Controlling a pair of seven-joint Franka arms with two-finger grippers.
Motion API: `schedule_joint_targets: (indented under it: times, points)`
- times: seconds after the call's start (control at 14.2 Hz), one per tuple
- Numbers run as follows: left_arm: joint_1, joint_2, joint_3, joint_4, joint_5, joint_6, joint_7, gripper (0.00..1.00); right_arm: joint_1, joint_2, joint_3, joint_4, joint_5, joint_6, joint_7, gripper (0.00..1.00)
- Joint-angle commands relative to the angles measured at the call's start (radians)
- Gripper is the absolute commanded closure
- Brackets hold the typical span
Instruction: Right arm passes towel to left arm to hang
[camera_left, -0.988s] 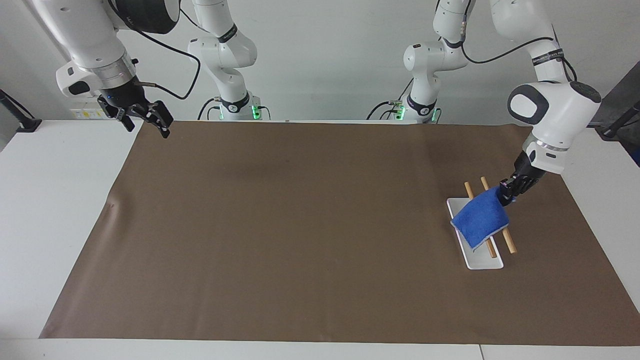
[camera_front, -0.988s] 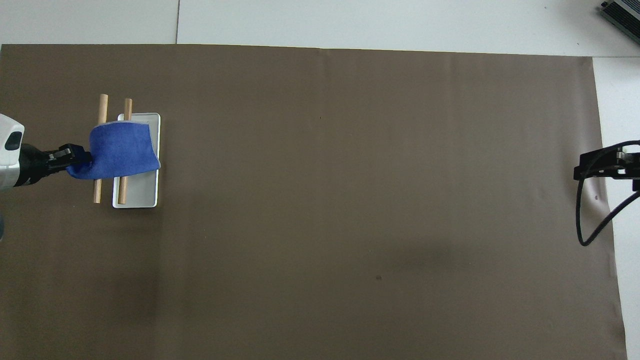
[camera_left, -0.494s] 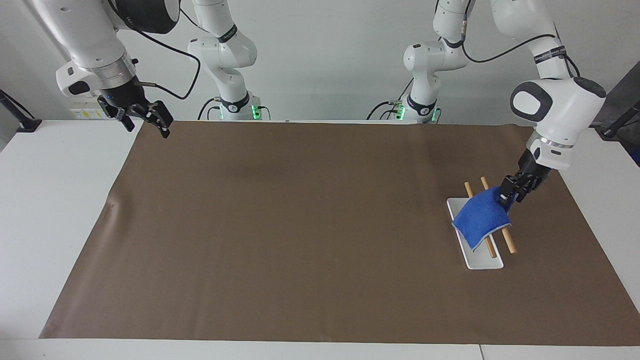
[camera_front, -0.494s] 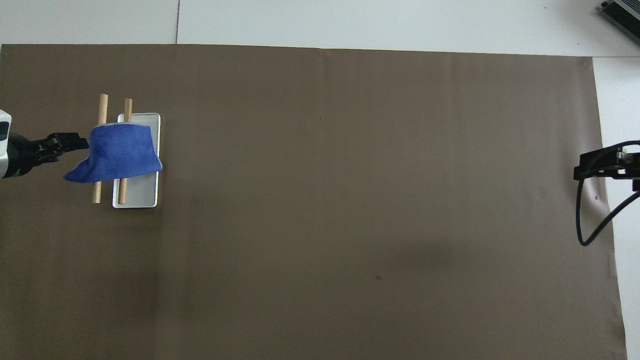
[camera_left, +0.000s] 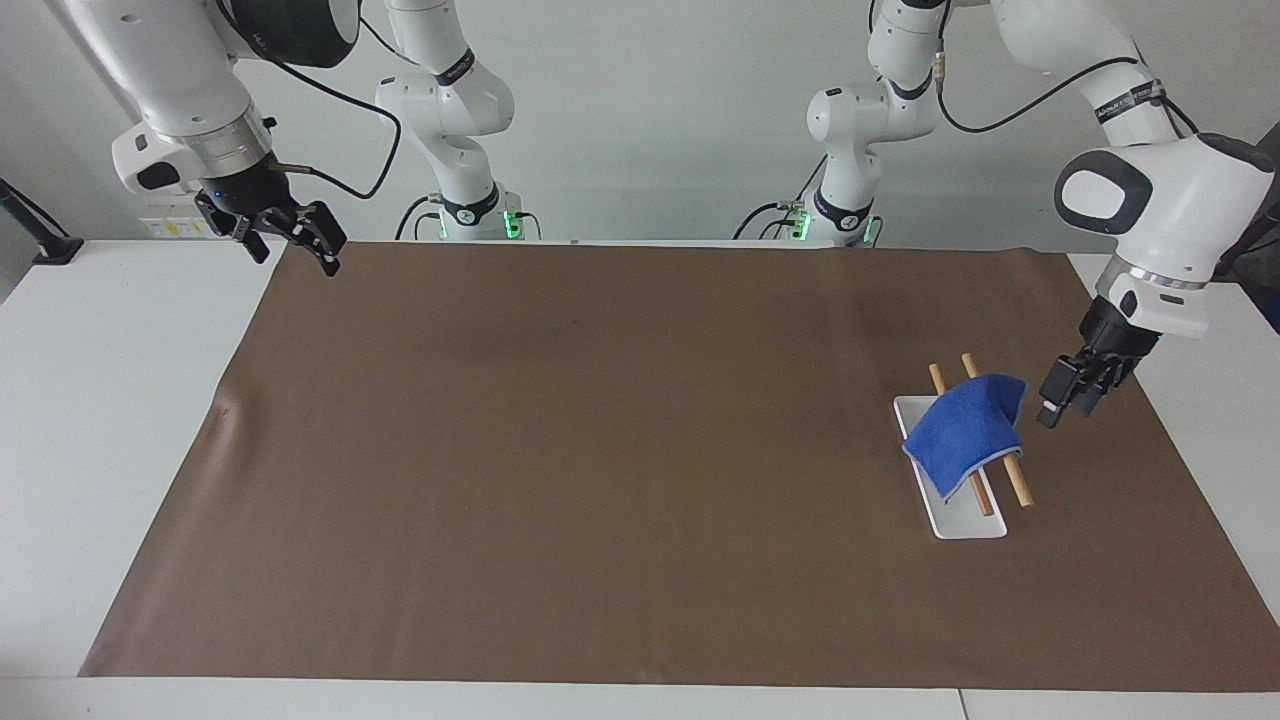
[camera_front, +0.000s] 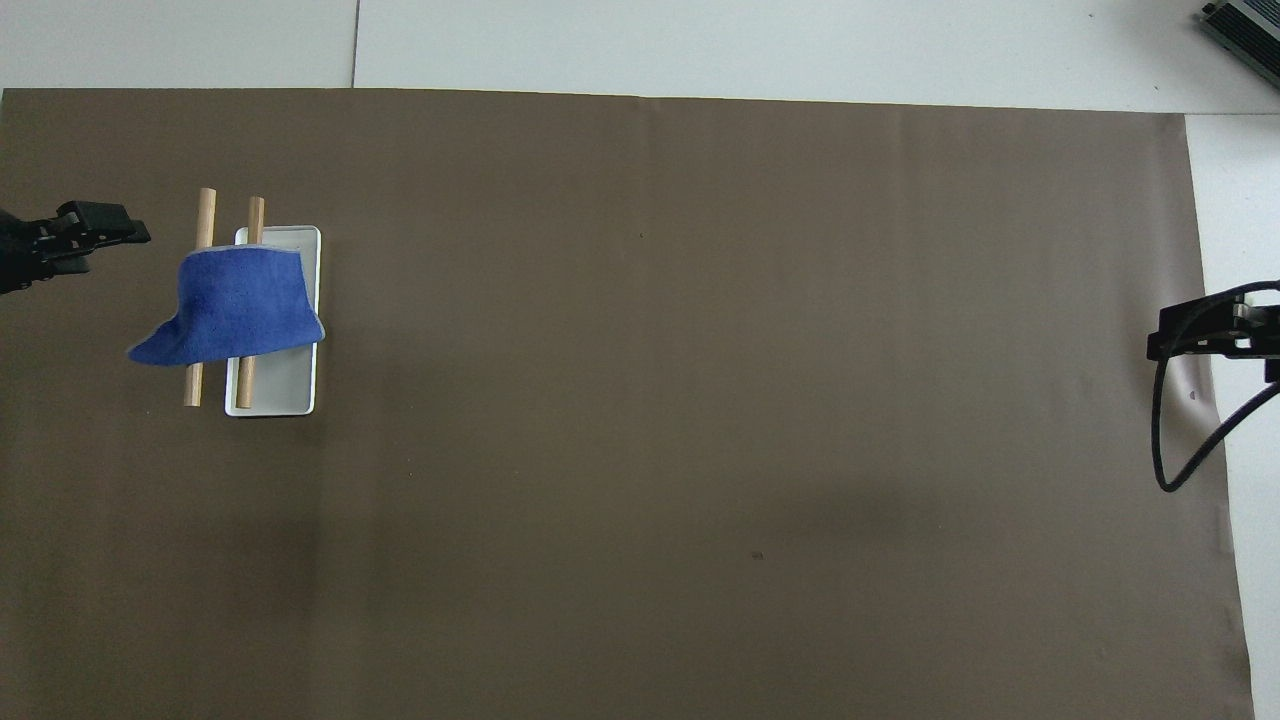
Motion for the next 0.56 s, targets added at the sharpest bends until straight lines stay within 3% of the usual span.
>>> schedule_joint_targets:
  times: [0.0,0.28,0.49]
  points:
    - [0.0,0.094,-0.004,0.239,0.116,-0.266,-0.029,0.23,0.003,-0.024,-0.009,-0.023,0.018,-0.006,-0.026,0.0]
    - [-0.003,0.099,-0.027,0.315,0.126,-0.472,-0.028,0.24,0.003,-0.022,-0.009,-0.023,0.018,-0.006,-0.026,0.0]
    - [-0.003,0.094,-0.091,0.382,0.216,-0.607,-0.02,0.24,0.003,-0.024,-0.009,-0.023,0.018,-0.006,-0.026,0.0]
